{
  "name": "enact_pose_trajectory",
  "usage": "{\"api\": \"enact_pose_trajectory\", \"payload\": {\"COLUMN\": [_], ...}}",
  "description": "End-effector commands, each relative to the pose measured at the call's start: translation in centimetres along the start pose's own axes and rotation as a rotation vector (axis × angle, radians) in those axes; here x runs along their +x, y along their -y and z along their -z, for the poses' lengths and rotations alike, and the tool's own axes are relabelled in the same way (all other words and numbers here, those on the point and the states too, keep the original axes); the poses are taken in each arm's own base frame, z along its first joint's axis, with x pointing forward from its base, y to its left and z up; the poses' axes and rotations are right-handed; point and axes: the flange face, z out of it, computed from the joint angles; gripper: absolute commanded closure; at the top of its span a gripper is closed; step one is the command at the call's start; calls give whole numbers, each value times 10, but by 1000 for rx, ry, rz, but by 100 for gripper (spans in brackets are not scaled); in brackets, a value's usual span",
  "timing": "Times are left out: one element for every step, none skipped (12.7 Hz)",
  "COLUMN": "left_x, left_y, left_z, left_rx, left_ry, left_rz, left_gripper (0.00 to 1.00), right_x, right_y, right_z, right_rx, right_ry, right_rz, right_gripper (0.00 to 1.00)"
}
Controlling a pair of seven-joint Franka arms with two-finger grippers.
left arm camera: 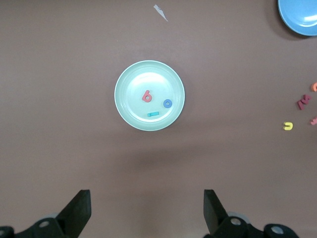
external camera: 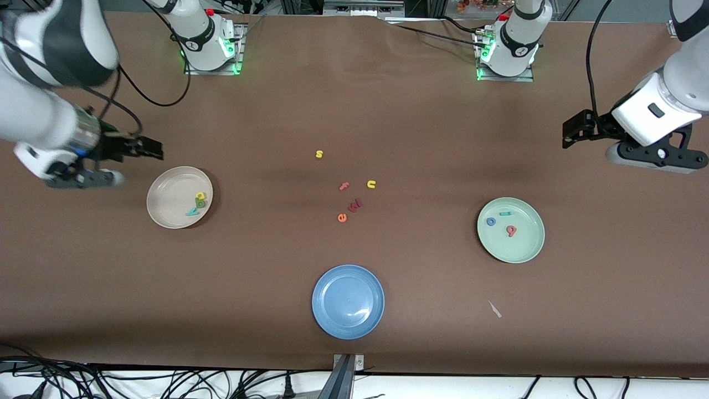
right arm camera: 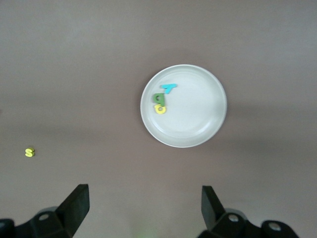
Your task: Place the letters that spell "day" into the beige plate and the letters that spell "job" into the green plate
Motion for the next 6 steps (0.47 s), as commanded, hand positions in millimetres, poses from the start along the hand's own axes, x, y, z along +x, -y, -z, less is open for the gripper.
{"api": "enact_pose_trajectory", "payload": {"left_x": [-34,-33,-32,-32,-31,-30], "left_y": [-7,-1,2,4,5,5], "left_z": [-5,-6,-6,-5,-4,-5], "left_rx": [-3,-4,-6,-5,-6,-6], "left_ry": [-50,-48,-45,-45,-45,-44], "left_rz": [33,42,46,52,57,55], "left_gripper": [0,0,0,0,0,0], "right_x": [-30,-34,-35,-36,-37,-36], "right_y": [-9,-14,-20,-24,-32,-36], "right_z": [38,50,55,57,58,58], "right_rx": [-50,-52,-44,-40,-35,-34], "right_ry": [5,14,11,9,9,1], "right_rz": [73,97,90,84,83,89], "right_gripper": [0,0,0,0,0,0]}}
